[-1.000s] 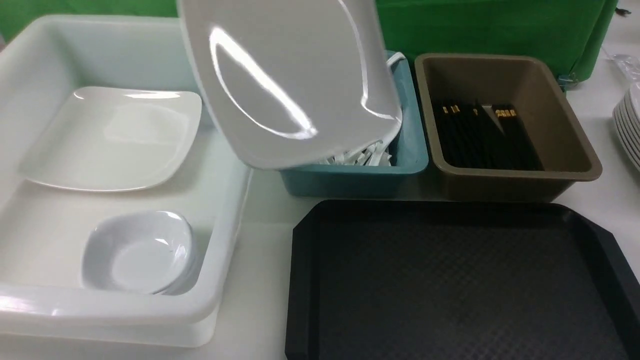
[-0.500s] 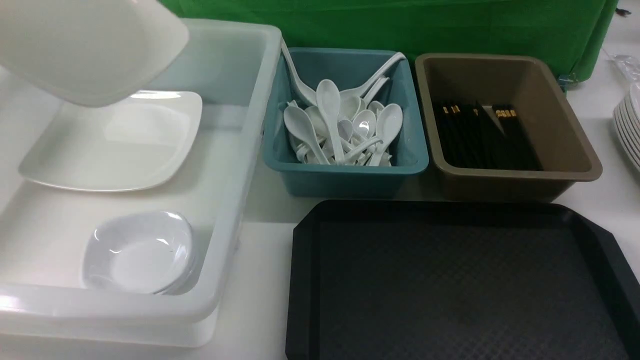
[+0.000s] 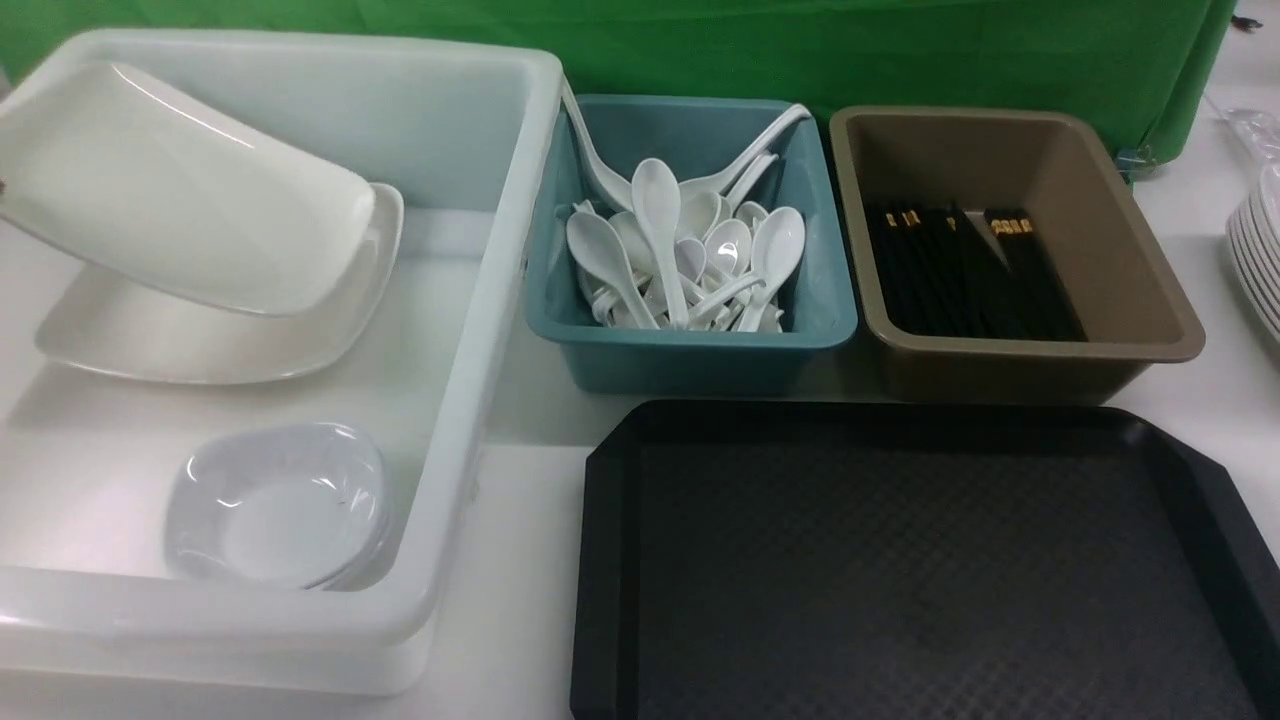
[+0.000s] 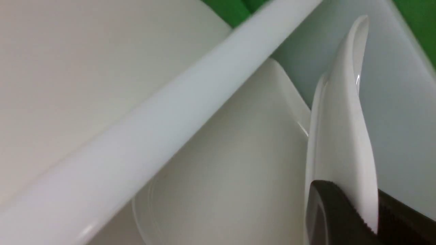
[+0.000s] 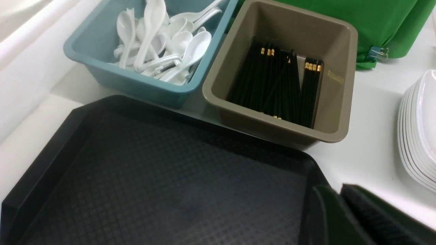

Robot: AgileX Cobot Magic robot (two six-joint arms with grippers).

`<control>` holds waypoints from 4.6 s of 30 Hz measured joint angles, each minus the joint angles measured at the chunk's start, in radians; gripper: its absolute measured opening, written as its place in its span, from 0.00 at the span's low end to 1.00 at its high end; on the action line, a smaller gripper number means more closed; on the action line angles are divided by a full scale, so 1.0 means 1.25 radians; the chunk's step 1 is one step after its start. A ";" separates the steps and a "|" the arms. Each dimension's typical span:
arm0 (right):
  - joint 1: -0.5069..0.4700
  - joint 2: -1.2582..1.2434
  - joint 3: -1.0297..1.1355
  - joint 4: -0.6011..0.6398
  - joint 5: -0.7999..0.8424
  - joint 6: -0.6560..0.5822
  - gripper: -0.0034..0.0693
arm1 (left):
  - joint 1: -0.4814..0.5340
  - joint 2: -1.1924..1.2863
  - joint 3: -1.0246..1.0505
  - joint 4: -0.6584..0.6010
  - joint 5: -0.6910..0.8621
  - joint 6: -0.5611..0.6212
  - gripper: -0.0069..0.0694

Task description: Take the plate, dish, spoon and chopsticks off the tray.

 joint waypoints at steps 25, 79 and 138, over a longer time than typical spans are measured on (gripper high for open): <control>0.000 0.000 0.000 0.016 0.000 0.032 0.17 | -0.014 0.052 0.000 0.152 0.003 0.010 0.70; 0.000 -0.427 0.391 -0.070 -0.672 0.094 0.08 | -0.660 -1.184 0.580 0.279 0.177 -0.091 0.09; 0.000 -0.429 0.391 -0.070 -0.672 0.103 0.24 | -0.316 -1.396 1.005 0.577 -0.088 -0.078 0.11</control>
